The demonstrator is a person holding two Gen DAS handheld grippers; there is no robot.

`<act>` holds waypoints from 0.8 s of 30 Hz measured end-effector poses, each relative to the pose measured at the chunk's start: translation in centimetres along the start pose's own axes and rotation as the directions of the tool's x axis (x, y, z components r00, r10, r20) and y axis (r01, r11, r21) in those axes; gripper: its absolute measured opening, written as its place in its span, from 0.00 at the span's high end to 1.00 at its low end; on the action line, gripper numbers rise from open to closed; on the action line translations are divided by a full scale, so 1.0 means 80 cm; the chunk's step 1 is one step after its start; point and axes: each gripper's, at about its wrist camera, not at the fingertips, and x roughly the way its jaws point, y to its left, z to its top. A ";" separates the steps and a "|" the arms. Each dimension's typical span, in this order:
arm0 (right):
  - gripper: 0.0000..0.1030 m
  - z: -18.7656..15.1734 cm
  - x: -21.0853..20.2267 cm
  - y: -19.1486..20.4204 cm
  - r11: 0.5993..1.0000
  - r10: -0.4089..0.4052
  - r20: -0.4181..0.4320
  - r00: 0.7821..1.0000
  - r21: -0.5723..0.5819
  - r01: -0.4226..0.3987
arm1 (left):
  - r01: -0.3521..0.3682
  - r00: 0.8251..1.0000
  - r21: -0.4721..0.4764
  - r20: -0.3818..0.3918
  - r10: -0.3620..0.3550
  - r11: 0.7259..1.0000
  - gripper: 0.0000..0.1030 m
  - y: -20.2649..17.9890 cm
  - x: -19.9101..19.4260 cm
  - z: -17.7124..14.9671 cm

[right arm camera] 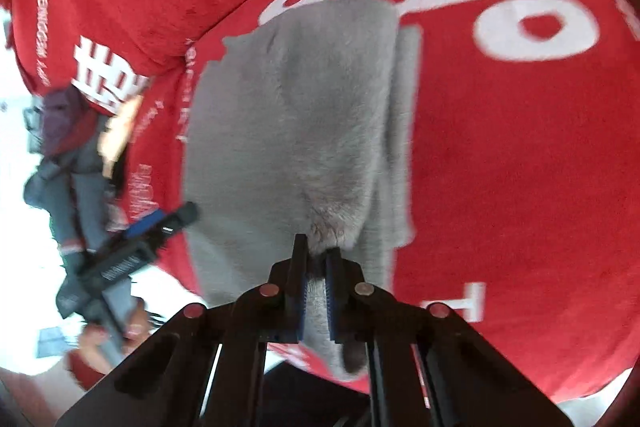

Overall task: Fold small clothes
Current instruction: 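Lay the folded sweater flat on the cushion and open both grippers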

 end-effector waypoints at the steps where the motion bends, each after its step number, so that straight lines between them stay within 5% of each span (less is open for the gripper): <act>1: 0.93 -0.003 -0.001 -0.004 1.000 -0.026 -0.002 1.000 -0.009 0.026 | 0.008 1.000 -0.003 0.003 -0.008 1.000 0.01 0.000 0.000 0.000; 15: 0.92 -0.025 0.015 -0.043 0.997 -0.043 -0.066 0.997 0.055 0.046 | -0.003 0.997 0.013 -0.081 0.004 1.000 0.01 -0.010 0.007 -0.003; 24: 0.92 -0.041 -0.009 -0.034 0.986 -0.120 -0.074 0.990 0.107 0.128 | 0.022 0.999 0.057 -0.044 -0.020 0.998 0.01 -0.022 -0.024 -0.006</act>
